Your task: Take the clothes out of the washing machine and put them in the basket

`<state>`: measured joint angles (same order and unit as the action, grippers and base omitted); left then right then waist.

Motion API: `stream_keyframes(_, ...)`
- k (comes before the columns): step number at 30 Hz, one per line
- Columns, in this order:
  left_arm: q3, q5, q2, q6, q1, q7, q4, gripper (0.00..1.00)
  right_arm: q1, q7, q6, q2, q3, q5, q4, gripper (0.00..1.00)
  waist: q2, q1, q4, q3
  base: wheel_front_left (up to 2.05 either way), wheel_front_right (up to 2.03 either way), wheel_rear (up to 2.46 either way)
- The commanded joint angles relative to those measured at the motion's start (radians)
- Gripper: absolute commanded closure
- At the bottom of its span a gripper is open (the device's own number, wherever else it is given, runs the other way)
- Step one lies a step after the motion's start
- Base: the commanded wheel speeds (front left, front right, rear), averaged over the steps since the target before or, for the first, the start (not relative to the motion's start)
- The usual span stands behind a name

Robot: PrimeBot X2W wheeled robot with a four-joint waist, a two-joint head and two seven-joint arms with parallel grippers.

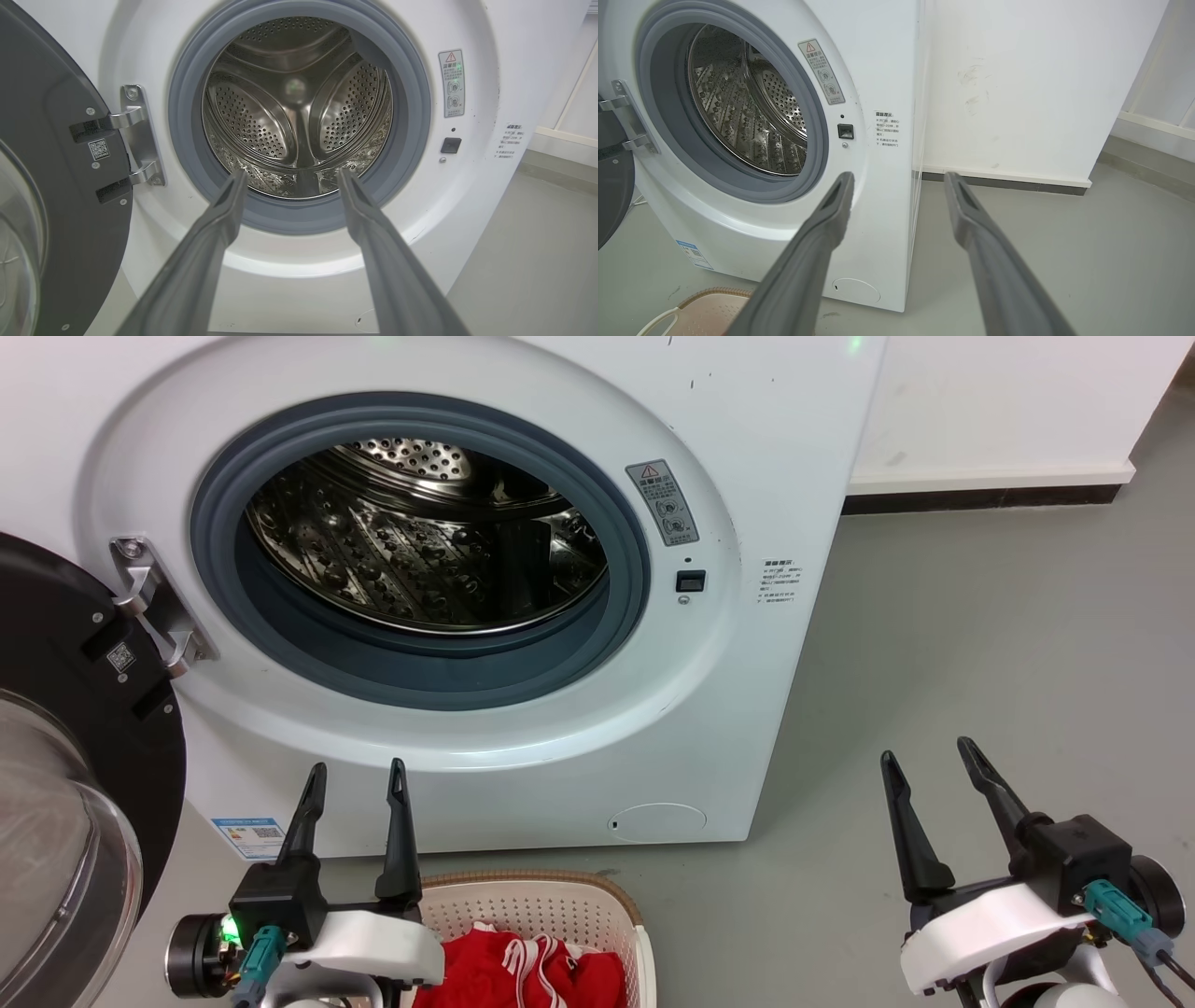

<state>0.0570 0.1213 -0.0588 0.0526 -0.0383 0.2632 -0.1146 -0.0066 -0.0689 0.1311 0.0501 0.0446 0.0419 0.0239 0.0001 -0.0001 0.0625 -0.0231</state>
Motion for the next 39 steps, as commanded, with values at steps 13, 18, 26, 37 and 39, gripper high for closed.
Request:
stream_keyframes(13,0.007,0.014,0.001,0.006,0.019,0.002,-0.006,0.0,0.011,-0.005,-0.001,0.0,0.009,0.011,-0.006,0.0,-0.0001,0.0001,0.0,0.005,0.0,0.0,0.0)
stream_keyframes(18,0.007,0.014,-0.001,0.007,0.021,0.002,-0.009,0.0,0.01,-0.008,-0.001,0.0,0.01,0.013,-0.011,0.0,-0.0001,0.0001,0.001,0.006,0.0,0.0,0.0)
stream_keyframes(26,0.005,0.016,0.001,0.004,0.014,0.0,-0.01,1.0,0.007,-0.007,0.0,0.0,0.012,0.014,-0.012,1.0,-0.0001,0.0002,0.002,0.011,0.0,0.0,0.0)
stream_keyframes(37,-0.024,0.198,0.004,-0.019,0.0,-0.053,-0.046,1.0,0.002,0.004,0.0,0.013,0.008,0.223,-0.051,1.0,-0.0001,0.0001,-0.003,0.011,0.0,0.0,0.0)
stream_keyframes(39,-0.027,0.237,0.004,-0.024,-0.001,-0.062,-0.047,1.0,-0.003,0.006,0.0,0.015,0.007,0.266,-0.058,1.0,-0.0001,0.0001,-0.004,0.012,0.0,0.0,0.0)
